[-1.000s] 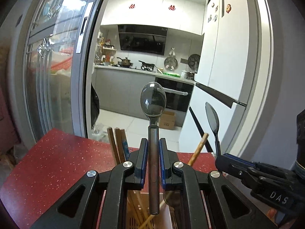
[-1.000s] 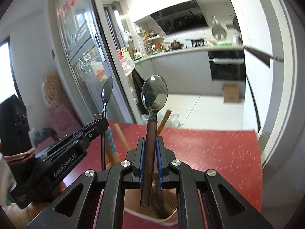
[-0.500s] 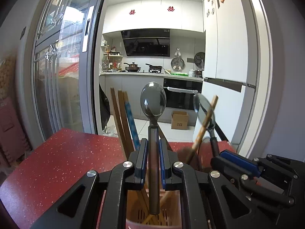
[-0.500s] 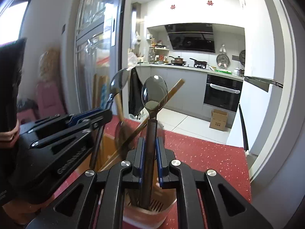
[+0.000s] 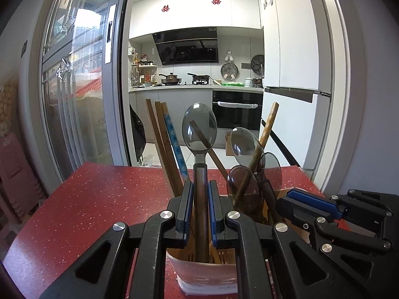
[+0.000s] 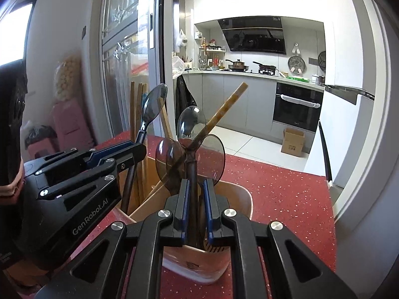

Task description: Organize utensils

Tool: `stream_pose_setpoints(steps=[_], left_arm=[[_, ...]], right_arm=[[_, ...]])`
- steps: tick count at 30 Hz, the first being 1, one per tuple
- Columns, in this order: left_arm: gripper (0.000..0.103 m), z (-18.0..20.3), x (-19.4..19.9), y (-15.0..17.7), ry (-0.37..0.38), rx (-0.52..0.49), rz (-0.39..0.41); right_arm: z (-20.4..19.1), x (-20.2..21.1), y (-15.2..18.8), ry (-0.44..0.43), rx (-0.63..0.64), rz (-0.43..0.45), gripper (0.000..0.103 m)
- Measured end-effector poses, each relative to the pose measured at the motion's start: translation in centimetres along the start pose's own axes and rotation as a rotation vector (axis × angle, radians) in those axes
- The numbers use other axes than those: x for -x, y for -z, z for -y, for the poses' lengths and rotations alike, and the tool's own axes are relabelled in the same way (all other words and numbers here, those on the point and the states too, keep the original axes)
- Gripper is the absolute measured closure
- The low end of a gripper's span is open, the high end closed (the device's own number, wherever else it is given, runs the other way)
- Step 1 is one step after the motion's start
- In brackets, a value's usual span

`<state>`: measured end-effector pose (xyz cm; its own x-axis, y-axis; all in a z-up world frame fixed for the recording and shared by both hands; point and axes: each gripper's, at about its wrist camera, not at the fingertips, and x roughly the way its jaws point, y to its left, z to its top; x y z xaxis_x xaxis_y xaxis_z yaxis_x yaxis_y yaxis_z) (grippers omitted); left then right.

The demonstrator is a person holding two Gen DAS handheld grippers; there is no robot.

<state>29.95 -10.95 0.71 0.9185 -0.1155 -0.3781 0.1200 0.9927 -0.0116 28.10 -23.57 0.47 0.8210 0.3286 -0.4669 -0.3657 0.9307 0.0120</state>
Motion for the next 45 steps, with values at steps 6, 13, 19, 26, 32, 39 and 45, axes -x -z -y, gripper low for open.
stream_pose_setpoints(steps=[6,13,19,26,32,39,45], left_arm=[[0.063,-0.2,0.0,0.1,0.018,0.014,-0.021],[0.062,-1.1,0.0,-0.1,0.044,0.068,-0.047],[0.062,-1.2,0.3,-0.3,0.039,0.051,-0.050],[0.062,-1.5,0.8,-0.2,0.042,0.068,-0.070],[0.000,-2.1,2.6,-0.6,0.020,0.062,-0.064],[0.000,-3.4,5.1,-0.2,0.009,0.077,-0.090],[0.000,-4.4,6.6,1.0,0.001,0.091,-0.175]], right_arm=[[0.8,0.3,-0.3,-0.011,-0.051,-0.019,0.090],[1.4,1.4,-1.5,-0.052,-0.101,-0.015,0.076],[2.6,2.3,-2.0,-0.088,-0.186,-0.017,0.074],[3.0,3.1,-1.7,-0.100,-0.224,-0.035,0.074],[3.2,3.9,-1.2,-0.118,-0.262,-0.064,0.069],[2.6,5.5,-0.3,-0.117,-0.285,-0.097,0.062],[1.6,6.5,1.1,-0.109,-0.303,-0.156,0.041]])
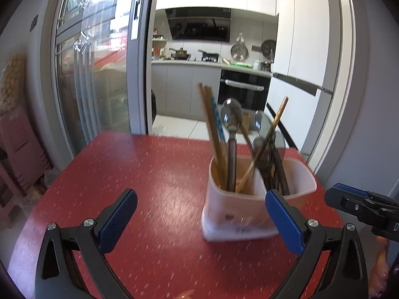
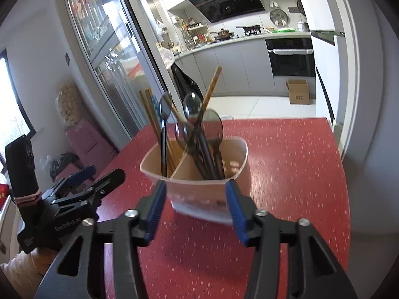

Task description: Organize utensils

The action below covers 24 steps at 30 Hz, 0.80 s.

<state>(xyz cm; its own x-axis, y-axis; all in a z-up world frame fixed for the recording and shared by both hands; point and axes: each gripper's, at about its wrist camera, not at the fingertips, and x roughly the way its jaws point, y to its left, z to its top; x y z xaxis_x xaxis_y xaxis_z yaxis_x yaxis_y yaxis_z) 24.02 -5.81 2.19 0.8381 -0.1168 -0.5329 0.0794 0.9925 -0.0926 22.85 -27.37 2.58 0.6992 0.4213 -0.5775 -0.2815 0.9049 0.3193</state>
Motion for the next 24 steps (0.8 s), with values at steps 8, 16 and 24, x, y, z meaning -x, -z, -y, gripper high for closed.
stream_pose_setpoints(steps=[8,16,24], left_arm=[[0.000,-0.3,1.8,2.1,-0.018,-0.022,-0.076],[0.000,-1.1,4.3,4.5,-0.021,-0.044,-0.120],[0.000,-1.7,6.7,6.5,-0.019,-0.057,-0.138]], right_arm=[[-0.7,0.9,2.3,0.033,-0.059,-0.069,0.022],[-2.5,2.5,4.4,0.111,-0.063,-0.101,0.019],[-3.8,3.3,6.6,0.144,-0.061,-0.137,0.011]])
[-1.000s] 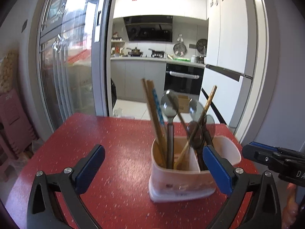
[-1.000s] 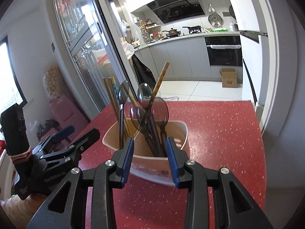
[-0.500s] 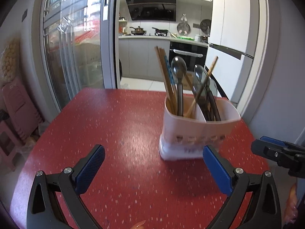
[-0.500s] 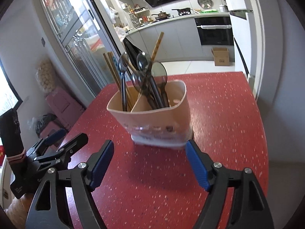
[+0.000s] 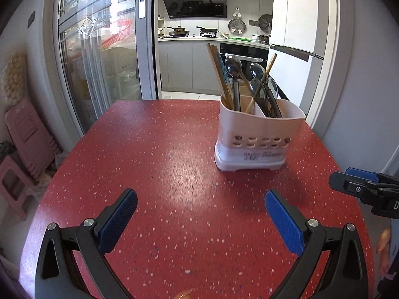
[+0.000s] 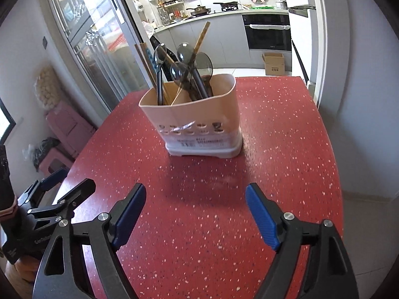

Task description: Organize utensils

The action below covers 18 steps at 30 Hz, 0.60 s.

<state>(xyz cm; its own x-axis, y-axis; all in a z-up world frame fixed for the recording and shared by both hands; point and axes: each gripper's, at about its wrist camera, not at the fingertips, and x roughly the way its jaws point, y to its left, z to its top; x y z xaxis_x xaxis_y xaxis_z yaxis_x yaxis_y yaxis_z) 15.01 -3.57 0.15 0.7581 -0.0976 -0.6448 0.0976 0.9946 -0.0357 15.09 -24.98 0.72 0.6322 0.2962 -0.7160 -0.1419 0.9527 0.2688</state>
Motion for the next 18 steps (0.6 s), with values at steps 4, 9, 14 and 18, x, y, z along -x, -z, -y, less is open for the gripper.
stream_pose_setpoints(steps=[4,9,14,18], left_arm=[[0.000,-0.1,0.7,0.7,-0.001,-0.004,-0.001],[0.000,0.0,1.6,1.5,-0.002,-0.011,0.000],[0.000,0.2,2.2,2.4,-0.006,-0.016,-0.008],[0.000,0.5,2.4,3.2,-0.006,-0.025,-0.020]], right_arm=[[-0.5,0.7,1.0,0.002,0.004,0.012,0.000],[-1.0,1.4,2.0,0.027,0.012,0.021,0.000],[-1.2,2.0,3.1,0.039,0.014,0.013,0.000],[-1.1,2.2,4.2,0.069,0.006,0.007,0.000]])
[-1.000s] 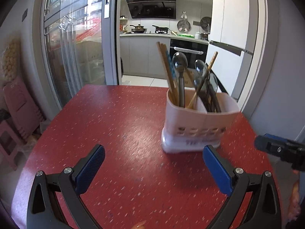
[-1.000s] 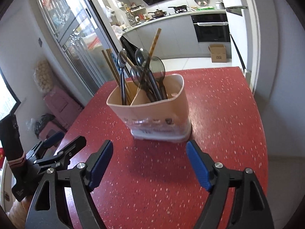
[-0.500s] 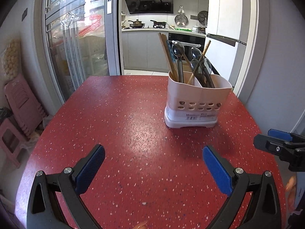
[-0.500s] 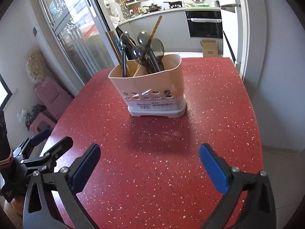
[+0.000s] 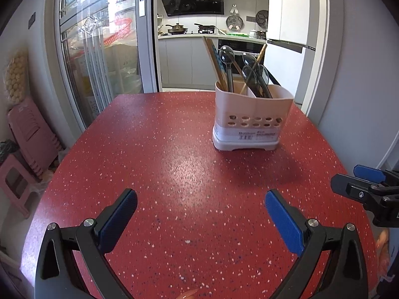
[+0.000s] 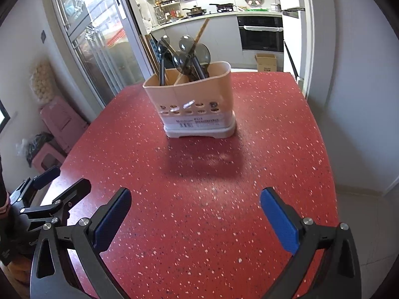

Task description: Organize utensils

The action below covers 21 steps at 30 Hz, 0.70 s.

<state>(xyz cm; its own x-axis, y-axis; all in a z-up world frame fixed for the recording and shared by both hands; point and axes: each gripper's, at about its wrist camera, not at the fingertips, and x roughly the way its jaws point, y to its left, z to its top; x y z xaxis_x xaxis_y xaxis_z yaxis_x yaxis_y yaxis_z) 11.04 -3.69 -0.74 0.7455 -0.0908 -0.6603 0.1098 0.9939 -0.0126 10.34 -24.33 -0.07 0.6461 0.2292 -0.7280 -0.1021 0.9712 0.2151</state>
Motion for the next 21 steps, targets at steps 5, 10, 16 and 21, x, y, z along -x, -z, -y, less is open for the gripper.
stream_pose_setpoints(steps=[5,10,16,21], left_arm=[[0.000,-0.2,0.6,1.1,-0.003,0.016,0.013],[0.000,-0.6,1.2,2.4,-0.016,0.049,0.044],[0.000,-0.8,1.7,2.3,-0.019,0.067,0.086],[0.000,-0.3,1.4,0.8,-0.044,0.060,0.152]], right_arm=[[0.0,0.8,1.3,0.062,-0.003,0.035,0.000],[-0.2,2.0,2.3,0.146,0.019,0.111,0.000],[0.1,3.3,2.3,0.234,0.017,0.226,0.000],[0.1,3.2,1.6,0.259,0.026,0.283,0.000]])
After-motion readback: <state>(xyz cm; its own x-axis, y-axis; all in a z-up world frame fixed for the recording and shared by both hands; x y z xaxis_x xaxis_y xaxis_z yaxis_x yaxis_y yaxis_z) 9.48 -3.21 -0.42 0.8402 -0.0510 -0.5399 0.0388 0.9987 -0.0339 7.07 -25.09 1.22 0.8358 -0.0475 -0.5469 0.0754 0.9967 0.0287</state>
